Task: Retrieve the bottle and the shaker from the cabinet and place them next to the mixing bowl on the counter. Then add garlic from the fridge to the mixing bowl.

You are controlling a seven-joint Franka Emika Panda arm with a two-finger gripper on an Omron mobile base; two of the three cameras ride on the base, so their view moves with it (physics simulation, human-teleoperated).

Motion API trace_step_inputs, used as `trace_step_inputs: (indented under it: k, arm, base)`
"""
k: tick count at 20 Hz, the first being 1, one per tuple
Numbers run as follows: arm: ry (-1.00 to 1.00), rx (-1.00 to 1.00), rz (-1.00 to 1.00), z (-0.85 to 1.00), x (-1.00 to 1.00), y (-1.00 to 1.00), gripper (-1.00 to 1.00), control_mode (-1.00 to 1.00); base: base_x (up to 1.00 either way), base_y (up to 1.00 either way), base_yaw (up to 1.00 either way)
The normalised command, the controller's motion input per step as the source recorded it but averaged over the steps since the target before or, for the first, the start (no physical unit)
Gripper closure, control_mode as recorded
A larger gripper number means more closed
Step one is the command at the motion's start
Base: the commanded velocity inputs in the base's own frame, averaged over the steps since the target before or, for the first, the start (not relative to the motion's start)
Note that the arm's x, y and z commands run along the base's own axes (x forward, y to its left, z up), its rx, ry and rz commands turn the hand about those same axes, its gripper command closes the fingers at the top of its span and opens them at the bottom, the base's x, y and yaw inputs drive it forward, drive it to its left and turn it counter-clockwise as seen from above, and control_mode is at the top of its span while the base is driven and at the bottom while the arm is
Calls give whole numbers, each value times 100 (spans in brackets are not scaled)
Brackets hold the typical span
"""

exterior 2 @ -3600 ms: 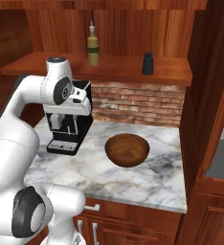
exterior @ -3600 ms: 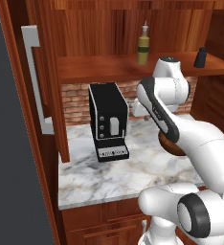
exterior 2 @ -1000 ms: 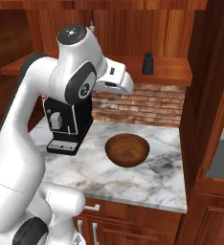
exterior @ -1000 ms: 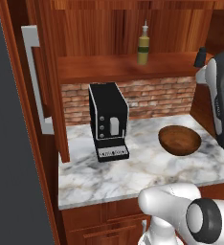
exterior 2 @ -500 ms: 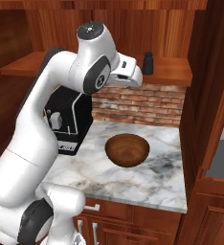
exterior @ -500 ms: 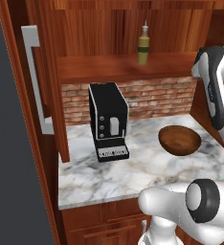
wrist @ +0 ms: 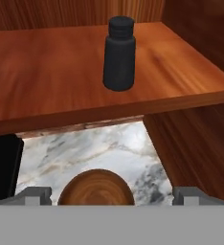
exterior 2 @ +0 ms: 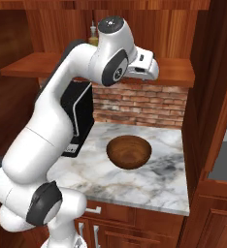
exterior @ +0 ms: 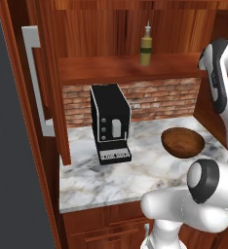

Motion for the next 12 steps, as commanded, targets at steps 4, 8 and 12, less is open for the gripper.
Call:
trace_step_inputs:
  k: [4,8,12]
  arm:
    - [0,0,0,8,44,-13,-100,-100]
    - [0,0,0,0,59,-13,-100,-100]
    - [0,0,0,0,67,-10,-100,-100]
  base:
    - [0,0,0]
    - [0,0,0]
    - [0,0,0]
